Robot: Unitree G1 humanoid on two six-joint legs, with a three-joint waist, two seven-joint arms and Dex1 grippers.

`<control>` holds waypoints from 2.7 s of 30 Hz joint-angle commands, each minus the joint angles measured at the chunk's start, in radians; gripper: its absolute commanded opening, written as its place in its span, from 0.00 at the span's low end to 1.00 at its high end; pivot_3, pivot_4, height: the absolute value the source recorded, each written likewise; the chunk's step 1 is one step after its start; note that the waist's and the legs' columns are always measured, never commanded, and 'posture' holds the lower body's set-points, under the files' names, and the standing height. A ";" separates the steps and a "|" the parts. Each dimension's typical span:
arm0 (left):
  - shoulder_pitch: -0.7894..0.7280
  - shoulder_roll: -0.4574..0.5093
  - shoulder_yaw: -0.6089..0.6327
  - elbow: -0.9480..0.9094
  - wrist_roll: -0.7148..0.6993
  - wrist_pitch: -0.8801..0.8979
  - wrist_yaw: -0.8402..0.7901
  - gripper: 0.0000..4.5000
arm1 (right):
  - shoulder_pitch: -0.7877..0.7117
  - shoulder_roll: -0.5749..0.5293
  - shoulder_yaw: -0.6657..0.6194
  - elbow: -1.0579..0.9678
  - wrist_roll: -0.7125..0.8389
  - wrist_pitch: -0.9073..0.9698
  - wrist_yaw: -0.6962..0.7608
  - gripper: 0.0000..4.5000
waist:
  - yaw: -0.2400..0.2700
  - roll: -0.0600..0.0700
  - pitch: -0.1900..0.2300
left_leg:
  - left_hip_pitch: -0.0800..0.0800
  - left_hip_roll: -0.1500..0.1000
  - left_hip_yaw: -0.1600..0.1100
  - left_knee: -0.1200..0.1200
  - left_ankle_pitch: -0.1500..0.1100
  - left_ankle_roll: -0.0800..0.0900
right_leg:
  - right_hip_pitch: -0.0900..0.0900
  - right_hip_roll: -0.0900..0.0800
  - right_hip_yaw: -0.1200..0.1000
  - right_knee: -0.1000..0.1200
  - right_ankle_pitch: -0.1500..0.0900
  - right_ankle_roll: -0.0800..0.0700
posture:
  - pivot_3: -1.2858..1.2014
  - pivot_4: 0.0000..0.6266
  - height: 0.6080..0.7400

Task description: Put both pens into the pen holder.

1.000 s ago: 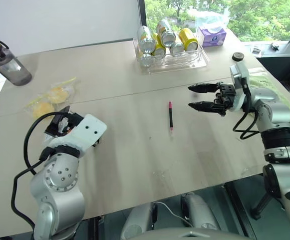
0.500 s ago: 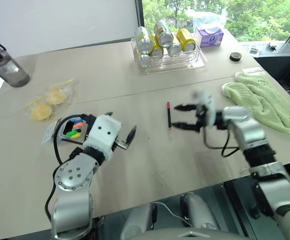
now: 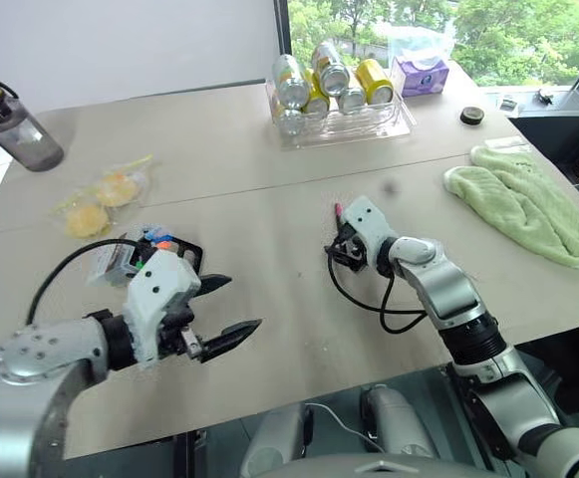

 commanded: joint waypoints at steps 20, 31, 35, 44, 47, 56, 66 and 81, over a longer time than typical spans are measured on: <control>-0.127 -0.177 -0.113 0.110 -0.205 -0.115 0.404 1.00 | -0.050 0.085 -0.126 -0.044 0.103 0.096 -0.130 0.01 | 0.001 0.001 -0.001 | 0.004 0.000 0.000 -0.001 0.000 0.000 | 0.004 0.000 0.000 -0.002 0.000 0.000 | 0.52 0.24 0.99; -0.266 -0.697 -0.109 0.239 -0.412 -0.161 0.881 1.00 | 0.034 0.035 -0.084 -0.225 0.260 -0.255 0.122 0.01 | -0.003 -0.001 -0.002 | 0.002 0.000 0.000 -0.001 0.000 0.000 | 0.002 0.000 0.000 -0.002 0.000 0.000 | 0.52 0.24 0.99; -0.303 -0.693 -0.113 0.267 -0.492 -0.191 0.933 1.00 | 0.071 0.010 -0.052 -0.274 0.314 -0.323 0.214 0.01 | -0.002 -0.001 -0.002 | 0.002 0.000 0.000 -0.001 0.000 0.000 | 0.002 0.000 0.001 -0.002 0.000 0.000 | 0.52 0.24 0.99; -0.260 -0.598 -0.214 0.230 -0.589 -0.203 0.925 1.00 | 0.082 -0.045 -0.024 -0.291 0.370 -0.403 0.322 0.01 | 0.001 -0.001 -0.002 | 0.002 0.000 0.000 -0.001 0.000 0.000 | 0.002 0.000 0.001 -0.002 0.000 0.000 | 0.52 0.24 0.99; -0.257 -0.582 -0.239 0.226 -0.602 -0.234 0.924 0.81 | 0.080 -0.057 -0.016 -0.288 0.379 -0.403 0.335 0.01 | 0.003 -0.001 -0.002 | 0.002 0.000 0.000 0.000 0.000 0.000 | 0.002 0.000 0.001 -0.002 0.000 0.000 | 0.52 0.24 0.99; -0.246 -0.543 -0.287 0.205 -0.612 -0.315 0.950 0.01 | 0.082 -0.072 -0.011 -0.293 0.398 -0.375 0.329 0.01 | 0.005 -0.001 -0.002 | 0.002 0.000 0.000 -0.001 0.000 0.000 | 0.002 0.000 0.001 -0.002 0.000 0.000 | 0.52 0.24 0.99; -0.275 -0.372 -0.412 0.184 -0.271 -0.442 0.931 0.00 | 0.073 -0.175 -0.092 -0.212 0.424 -0.314 0.351 0.40 | 0.007 -0.001 -0.002 | 0.002 -0.001 0.000 -0.001 0.000 0.000 | 0.003 0.000 0.001 -0.002 0.000 0.000 | 0.52 0.24 0.99; -0.228 0.105 -0.648 -0.026 0.534 -0.313 1.036 0.00 | -0.107 -0.399 -0.329 0.061 0.731 -0.245 0.799 0.40 | 0.004 -0.001 0.001 | 0.002 0.002 0.004 -0.004 -0.001 0.001 | 0.002 0.001 0.005 -0.004 0.000 0.000 | 0.52 0.24 0.99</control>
